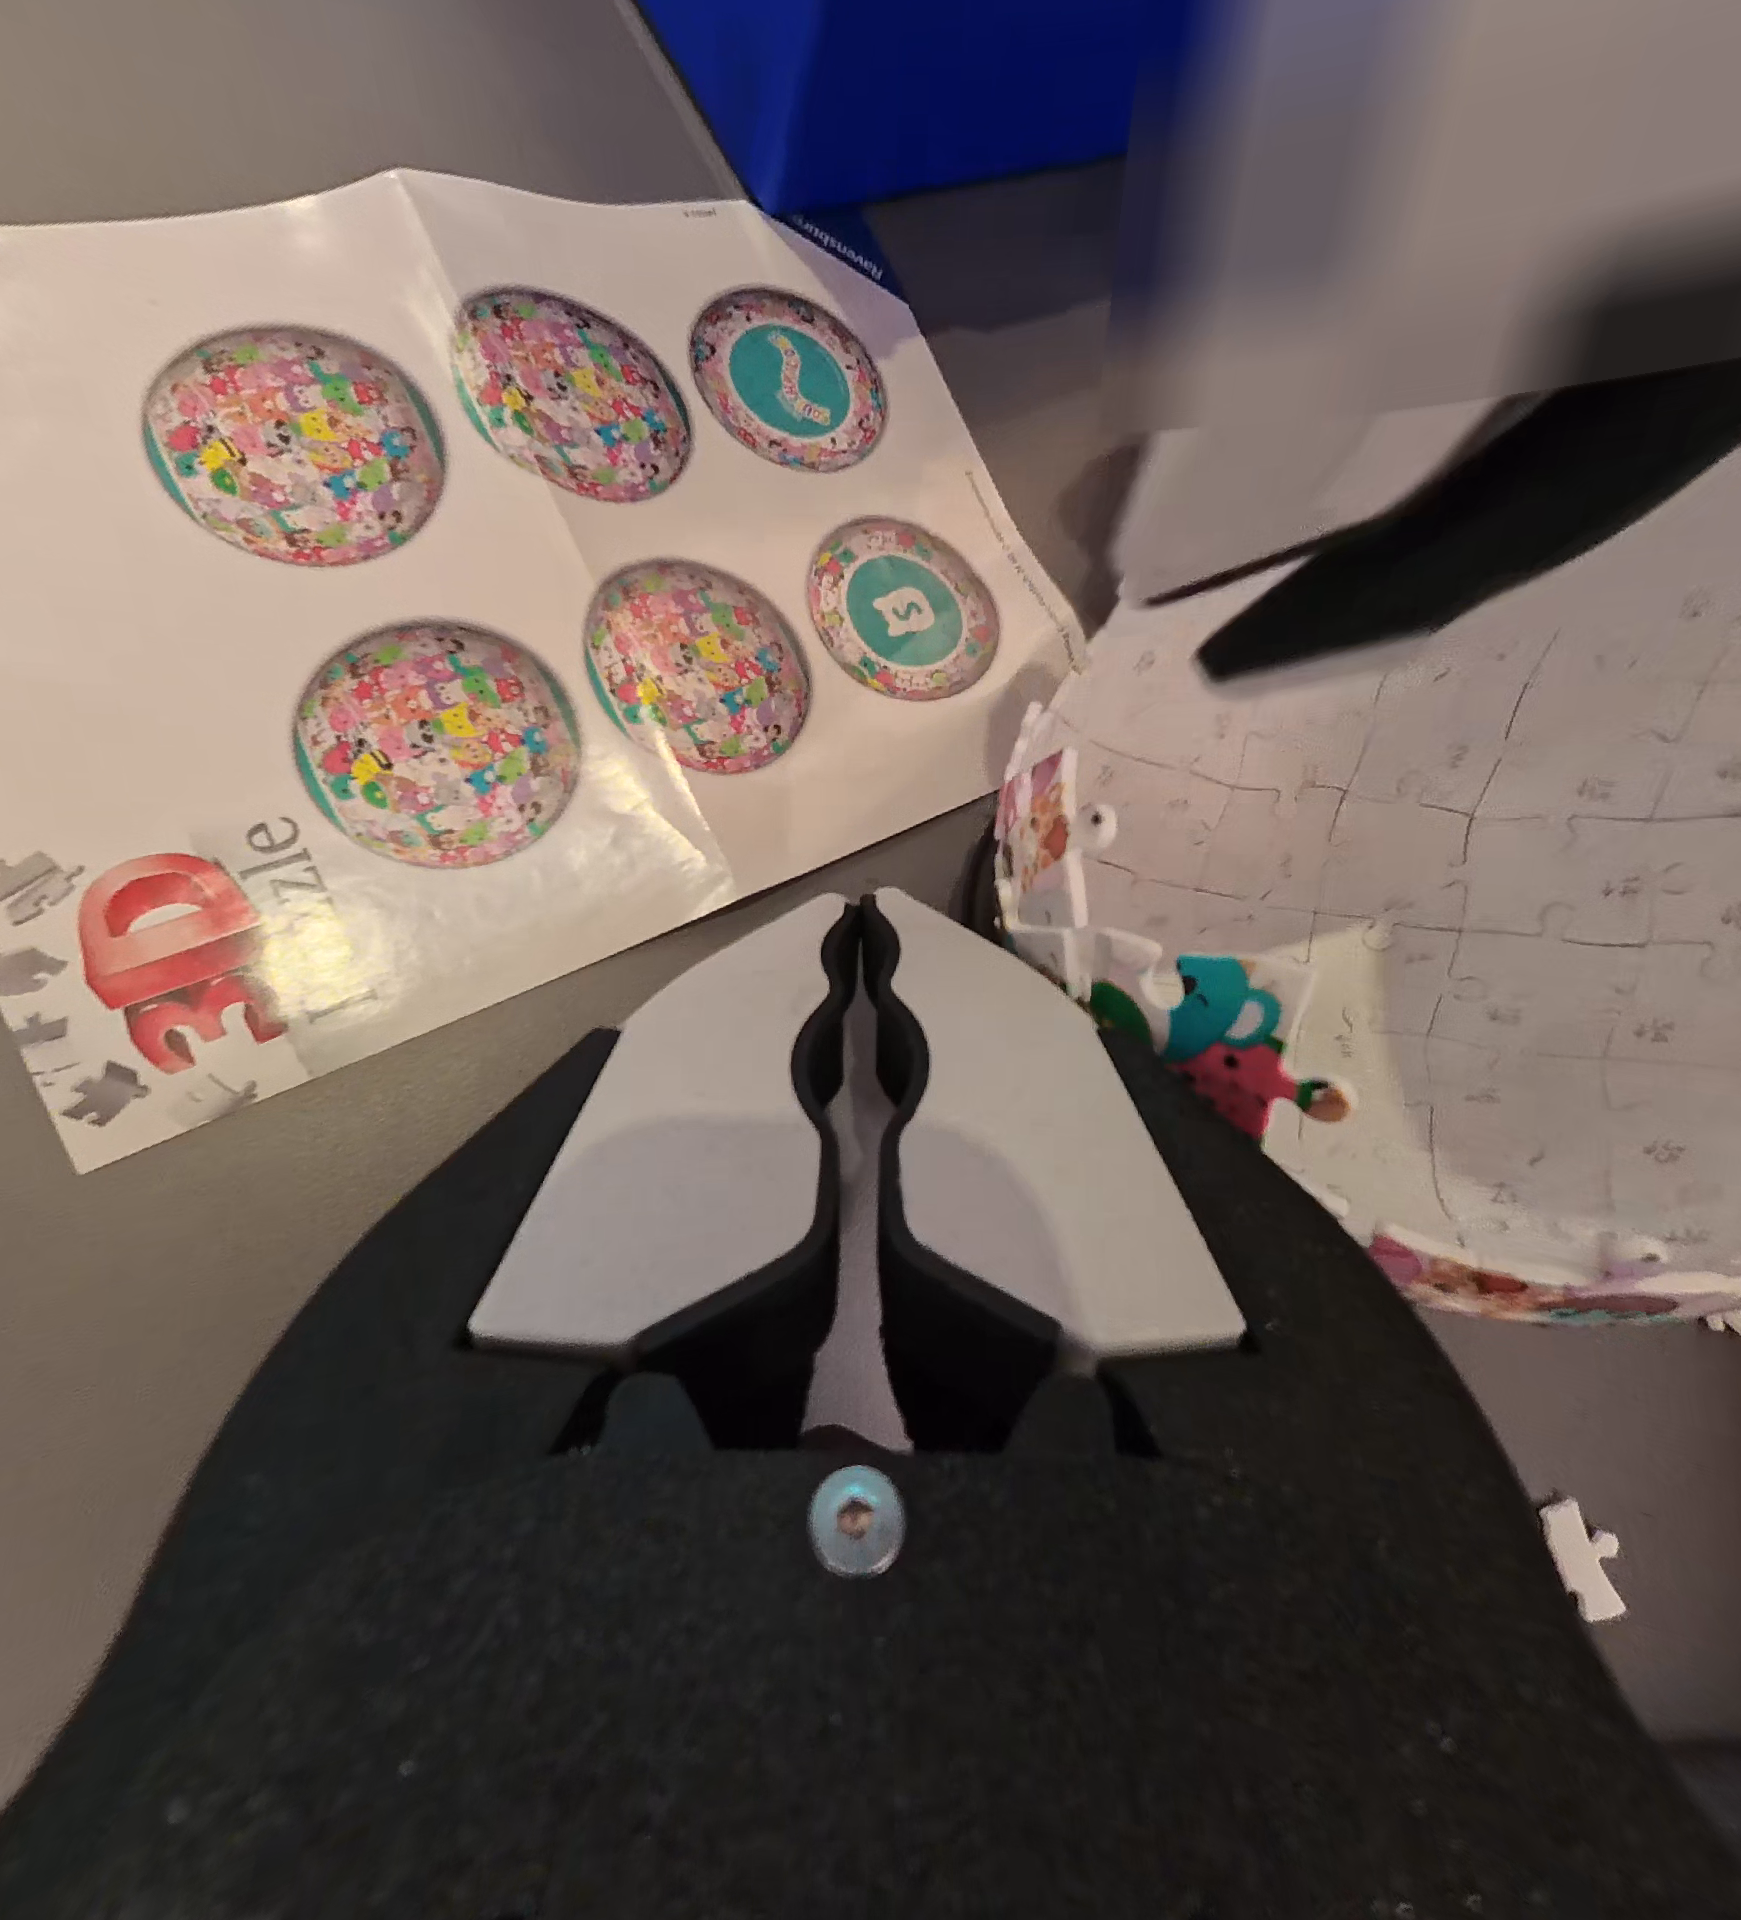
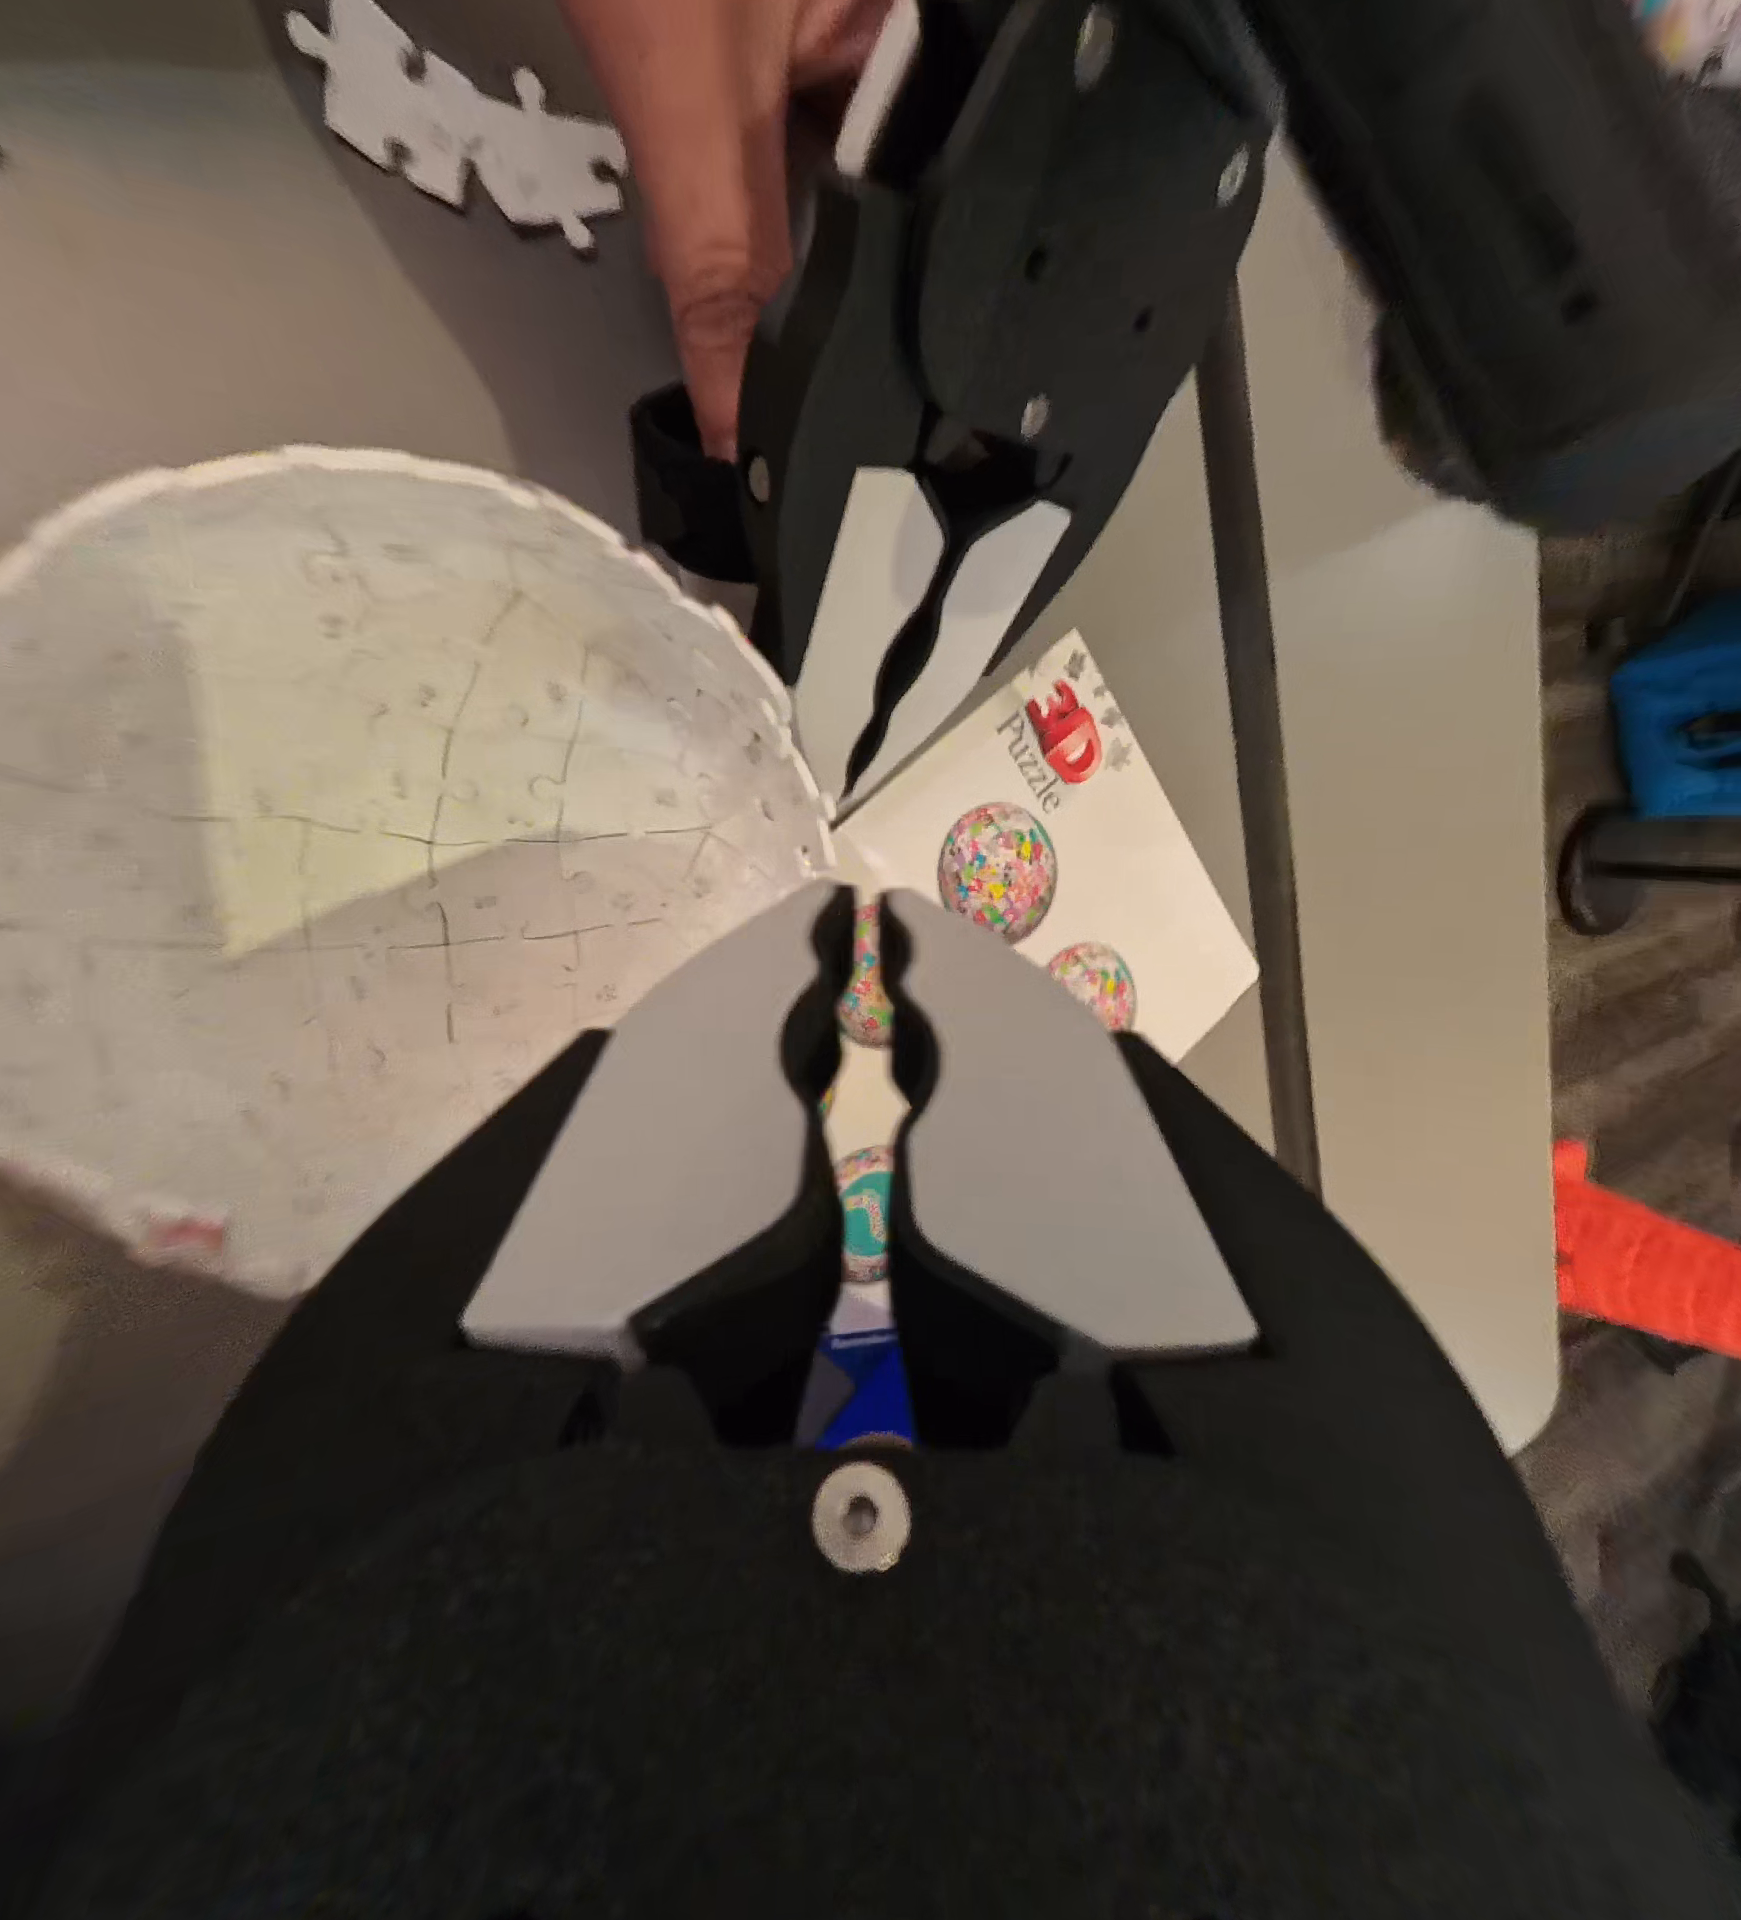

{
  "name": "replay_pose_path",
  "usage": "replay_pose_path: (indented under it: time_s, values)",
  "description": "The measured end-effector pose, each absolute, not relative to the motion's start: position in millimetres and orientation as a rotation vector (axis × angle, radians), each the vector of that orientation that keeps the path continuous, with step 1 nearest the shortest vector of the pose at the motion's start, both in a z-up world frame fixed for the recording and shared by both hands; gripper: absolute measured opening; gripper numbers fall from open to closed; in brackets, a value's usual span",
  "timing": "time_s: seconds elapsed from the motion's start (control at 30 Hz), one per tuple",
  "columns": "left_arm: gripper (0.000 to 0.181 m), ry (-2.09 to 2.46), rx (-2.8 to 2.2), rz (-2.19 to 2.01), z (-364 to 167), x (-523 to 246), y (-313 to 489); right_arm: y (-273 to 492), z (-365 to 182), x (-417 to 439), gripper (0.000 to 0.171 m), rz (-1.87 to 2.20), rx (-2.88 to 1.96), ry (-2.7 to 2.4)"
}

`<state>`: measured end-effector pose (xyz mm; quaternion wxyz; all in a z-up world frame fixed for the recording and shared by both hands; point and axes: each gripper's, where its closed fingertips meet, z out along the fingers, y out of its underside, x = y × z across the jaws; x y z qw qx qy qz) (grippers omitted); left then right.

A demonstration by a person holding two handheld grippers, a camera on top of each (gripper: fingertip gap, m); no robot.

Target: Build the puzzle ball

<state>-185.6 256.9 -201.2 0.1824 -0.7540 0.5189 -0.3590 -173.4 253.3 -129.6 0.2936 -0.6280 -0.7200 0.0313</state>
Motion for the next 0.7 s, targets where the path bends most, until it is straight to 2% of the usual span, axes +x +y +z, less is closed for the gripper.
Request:
replay_pose_path:
  time_s: [0.1,0.27,0.5,0.63,0.7]
  values:
    - [0.000,1.438,-2.105,-1.021,-200.2,-182.1,258.3,238.5,-117.7,-177.7,0.000,0.207,-1.577,-2.024]
    - [0.000,1.351,-2.056,-0.999,-195.6,-178.5,267.2,228.2,-141.4,-189.2,0.000,0.266,-1.728,-2.193]
    - [0.000,1.162,-1.990,-0.841,-191.4,-185.7,286.9,228.3,-168.9,-176.6,0.000,0.030,-2.011,-2.220]
    - [0.000,1.120,-1.914,-0.790,-181.8,-189.4,288.8,217.2,-151.8,-177.6,0.000,0.067,-2.097,-2.187]
    - [0.000,1.162,-1.932,-0.800,-186.5,-187.0,284.5,216.0,-133.8,-187.3,0.000,0.144,-1.968,-2.186]
